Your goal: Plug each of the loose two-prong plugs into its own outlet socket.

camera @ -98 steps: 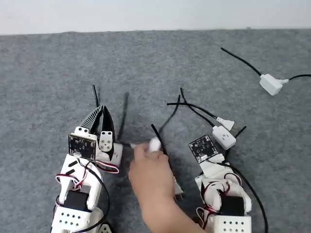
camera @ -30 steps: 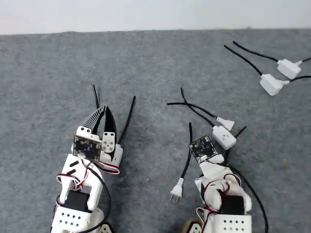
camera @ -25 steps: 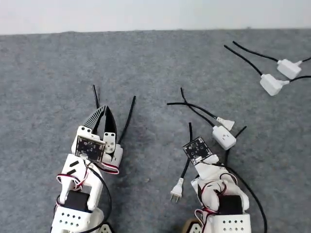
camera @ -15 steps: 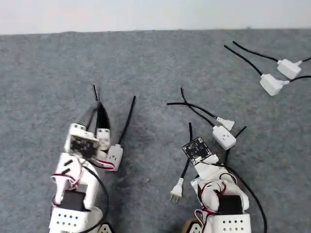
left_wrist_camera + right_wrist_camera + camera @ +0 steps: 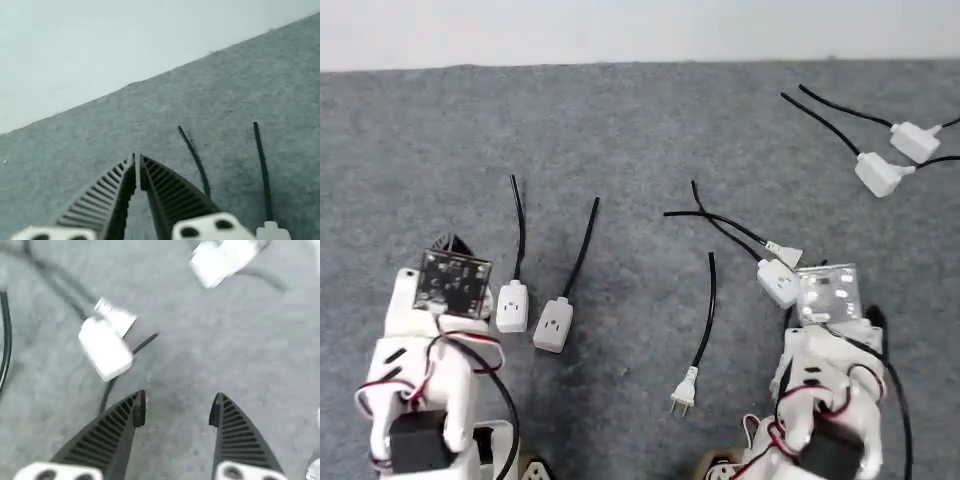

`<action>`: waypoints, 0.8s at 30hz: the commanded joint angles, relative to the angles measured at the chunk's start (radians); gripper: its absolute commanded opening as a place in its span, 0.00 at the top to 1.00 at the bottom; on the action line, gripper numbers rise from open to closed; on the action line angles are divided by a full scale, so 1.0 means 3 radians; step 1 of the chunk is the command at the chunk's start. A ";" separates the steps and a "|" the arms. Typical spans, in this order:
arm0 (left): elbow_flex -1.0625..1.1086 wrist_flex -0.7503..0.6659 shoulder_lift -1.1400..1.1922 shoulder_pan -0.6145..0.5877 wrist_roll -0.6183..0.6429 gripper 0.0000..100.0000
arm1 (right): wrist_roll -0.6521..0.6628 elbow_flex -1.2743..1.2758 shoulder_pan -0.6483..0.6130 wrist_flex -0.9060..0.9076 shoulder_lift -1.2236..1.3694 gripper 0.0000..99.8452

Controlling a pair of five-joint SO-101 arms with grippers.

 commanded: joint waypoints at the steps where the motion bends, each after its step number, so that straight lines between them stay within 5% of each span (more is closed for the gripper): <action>1: -0.0299 0.0210 0.0077 -0.0046 0.0133 0.98 | -0.0230 -0.0619 -0.0033 0.0289 0.0110 0.78; 9: -0.0775 0.0256 0.1371 -0.0051 0.0102 0.98 | -0.0281 -0.1483 -0.0366 0.0432 0.1767 0.78; 18: -0.0800 -0.0026 0.2465 -0.0041 0.0118 0.98 | -0.0624 -0.2808 -0.0877 0.1593 0.4222 0.78; 24: -0.0289 -0.0578 0.2481 -0.0046 0.0271 0.98 | -0.0128 -0.2895 -0.0969 0.1455 0.4892 0.78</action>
